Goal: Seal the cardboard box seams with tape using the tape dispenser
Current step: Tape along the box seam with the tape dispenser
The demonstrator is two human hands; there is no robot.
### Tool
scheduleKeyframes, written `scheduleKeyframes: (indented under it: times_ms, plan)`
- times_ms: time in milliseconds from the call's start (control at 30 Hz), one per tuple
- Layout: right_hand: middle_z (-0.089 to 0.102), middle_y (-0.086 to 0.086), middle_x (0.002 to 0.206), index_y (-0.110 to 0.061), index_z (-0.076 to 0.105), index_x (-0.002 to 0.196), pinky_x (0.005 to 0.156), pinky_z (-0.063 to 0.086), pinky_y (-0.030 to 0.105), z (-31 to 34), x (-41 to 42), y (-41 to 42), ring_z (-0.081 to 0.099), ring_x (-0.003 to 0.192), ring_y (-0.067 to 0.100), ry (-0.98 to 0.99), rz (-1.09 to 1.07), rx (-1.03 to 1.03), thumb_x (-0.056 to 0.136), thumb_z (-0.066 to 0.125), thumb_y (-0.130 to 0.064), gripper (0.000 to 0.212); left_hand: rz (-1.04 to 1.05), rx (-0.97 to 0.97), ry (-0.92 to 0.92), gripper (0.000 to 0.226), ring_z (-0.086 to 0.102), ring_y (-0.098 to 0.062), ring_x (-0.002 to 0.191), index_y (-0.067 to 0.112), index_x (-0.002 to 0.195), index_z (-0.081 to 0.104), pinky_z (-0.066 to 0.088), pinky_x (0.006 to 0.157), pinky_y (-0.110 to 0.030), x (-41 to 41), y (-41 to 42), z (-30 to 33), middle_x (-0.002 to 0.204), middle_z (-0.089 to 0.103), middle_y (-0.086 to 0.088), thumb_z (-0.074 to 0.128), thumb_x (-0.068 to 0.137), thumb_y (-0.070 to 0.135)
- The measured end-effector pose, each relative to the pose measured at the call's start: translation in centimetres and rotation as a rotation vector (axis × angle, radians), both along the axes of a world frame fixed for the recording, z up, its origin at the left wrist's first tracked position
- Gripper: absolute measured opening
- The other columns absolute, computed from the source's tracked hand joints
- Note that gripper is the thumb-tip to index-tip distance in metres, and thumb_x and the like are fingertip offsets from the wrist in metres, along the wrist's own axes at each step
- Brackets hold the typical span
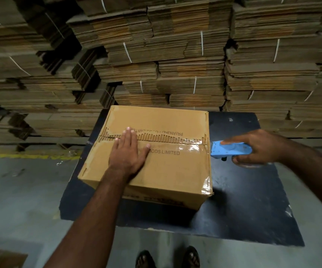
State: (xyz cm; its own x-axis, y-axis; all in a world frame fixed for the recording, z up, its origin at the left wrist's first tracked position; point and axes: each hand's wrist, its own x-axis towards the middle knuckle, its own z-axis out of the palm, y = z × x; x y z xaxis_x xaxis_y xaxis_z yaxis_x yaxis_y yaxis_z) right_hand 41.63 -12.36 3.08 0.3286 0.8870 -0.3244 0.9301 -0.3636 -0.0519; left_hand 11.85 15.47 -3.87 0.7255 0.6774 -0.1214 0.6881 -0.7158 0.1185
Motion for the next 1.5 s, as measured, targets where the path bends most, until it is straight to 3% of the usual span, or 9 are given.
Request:
scheduleKeyframes:
  times_ms: [133, 367, 533, 867, 1033, 1133, 1267, 1400, 1500]
  plan:
    - [0.061, -0.001, 0.127, -0.047, 0.036, 0.146, 0.078, 0.045, 0.027, 0.2, -0.2, 0.0, 0.053, 0.097, 0.01, 0.02, -0.015, 0.005, 0.089, 0.063, -0.054, 0.064, 0.178, 0.031, -0.005, 0.092, -0.006, -0.025, 0.154, 0.008, 0.158, -0.005, 0.004, 0.125, -0.044, -1.5, 2.5, -0.1, 0.167, -0.007, -0.014, -0.002, 0.092, 0.073]
    - [0.061, -0.001, 0.126, -0.045, 0.038, 0.146, 0.081, 0.049, 0.029, 0.0, -0.3, -0.1, 0.055, 0.098, 0.011, 0.051, -0.028, 0.013, 0.088, 0.064, -0.054, 0.064, 0.233, -0.013, -0.012, 0.098, -0.005, -0.034, 0.153, 0.0, 0.156, -0.004, 0.006, 0.125, -0.047, 0.5, 1.2, 0.2, 0.165, -0.007, -0.023, 0.006, 0.093, 0.074]
    - [0.063, -0.001, 0.122, -0.043, 0.04, 0.145, 0.079, 0.049, 0.028, -0.2, -0.1, -0.2, 0.059, 0.097, 0.013, 0.05, -0.018, 0.024, 0.088, 0.064, -0.053, 0.063, 0.095, -0.033, 0.018, 0.109, -0.008, -0.037, 0.152, -0.003, 0.155, -0.005, 0.003, 0.124, -0.048, 2.3, -2.8, 0.7, 0.163, -0.011, -0.026, 0.005, 0.088, 0.082]
    - [0.064, 0.0, 0.118, -0.045, 0.04, 0.145, 0.074, 0.047, 0.029, -0.4, 0.0, -0.5, 0.059, 0.093, 0.014, 0.069, -0.015, 0.05, 0.089, 0.063, -0.053, 0.061, -0.311, -0.086, -0.054, 0.109, -0.018, -0.031, 0.151, 0.0, 0.154, -0.01, -0.004, 0.124, -0.046, 7.7, -12.0, 1.0, 0.16, -0.021, -0.021, -0.001, 0.086, 0.085]
    - [0.065, 0.0, 0.119, -0.044, 0.041, 0.145, 0.075, 0.043, 0.028, -0.6, 0.3, -0.7, 0.057, 0.094, 0.013, 0.062, 0.002, 0.079, 0.088, 0.064, -0.054, 0.062, -0.47, -0.094, -0.078, 0.097, -0.018, -0.025, 0.152, 0.005, 0.156, -0.01, -0.002, 0.125, -0.044, 9.8, -13.4, 0.4, 0.163, -0.02, -0.016, 0.0, 0.092, 0.077]
    - [0.065, -0.001, 0.12, -0.045, 0.042, 0.145, 0.077, 0.047, 0.029, -1.1, 0.7, -0.9, 0.058, 0.095, 0.014, 0.047, 0.011, 0.09, 0.086, 0.064, -0.057, 0.064, -0.536, -0.023, -0.084, 0.08, -0.014, -0.025, 0.153, 0.005, 0.157, -0.005, 0.003, 0.125, -0.045, 10.6, -13.8, -0.5, 0.165, -0.014, -0.015, 0.012, 0.101, 0.059]
    - [0.067, -0.009, 0.114, -0.045, 0.048, 0.142, 0.068, 0.045, 0.023, -2.0, 1.8, -0.5, 0.057, 0.082, 0.008, 0.123, 0.009, 0.101, 0.084, 0.064, -0.058, 0.061, -0.577, 0.01, -0.098, 0.07, -0.013, -0.022, 0.153, 0.01, 0.159, -0.005, -0.001, 0.125, -0.044, 10.6, -13.8, -0.7, 0.166, -0.012, -0.009, 0.016, 0.103, 0.048]
    - [0.064, -0.015, 0.126, -0.046, 0.053, 0.136, 0.084, 0.045, 0.028, -4.4, 3.1, -2.1, 0.059, 0.102, 0.01, 0.069, -0.005, -0.109, 0.077, 0.062, -0.064, 0.062, -0.581, 0.035, -0.092, 0.071, -0.013, -0.018, 0.153, 0.011, 0.159, -0.004, -0.002, 0.125, -0.042, 10.7, -14.1, -0.6, 0.167, -0.012, -0.007, 0.016, 0.102, 0.049]
    - [0.062, -0.011, 0.133, -0.044, 0.052, 0.138, 0.086, 0.041, 0.026, -7.2, 2.9, -5.1, 0.059, 0.113, 0.015, 0.149, -0.156, -0.082, 0.083, 0.066, -0.058, 0.059, -0.573, 0.082, -0.084, 0.072, -0.012, -0.018, 0.153, 0.01, 0.159, -0.003, -0.002, 0.125, -0.043, 10.9, -14.1, -0.5, 0.167, -0.011, -0.007, 0.017, 0.101, 0.048]
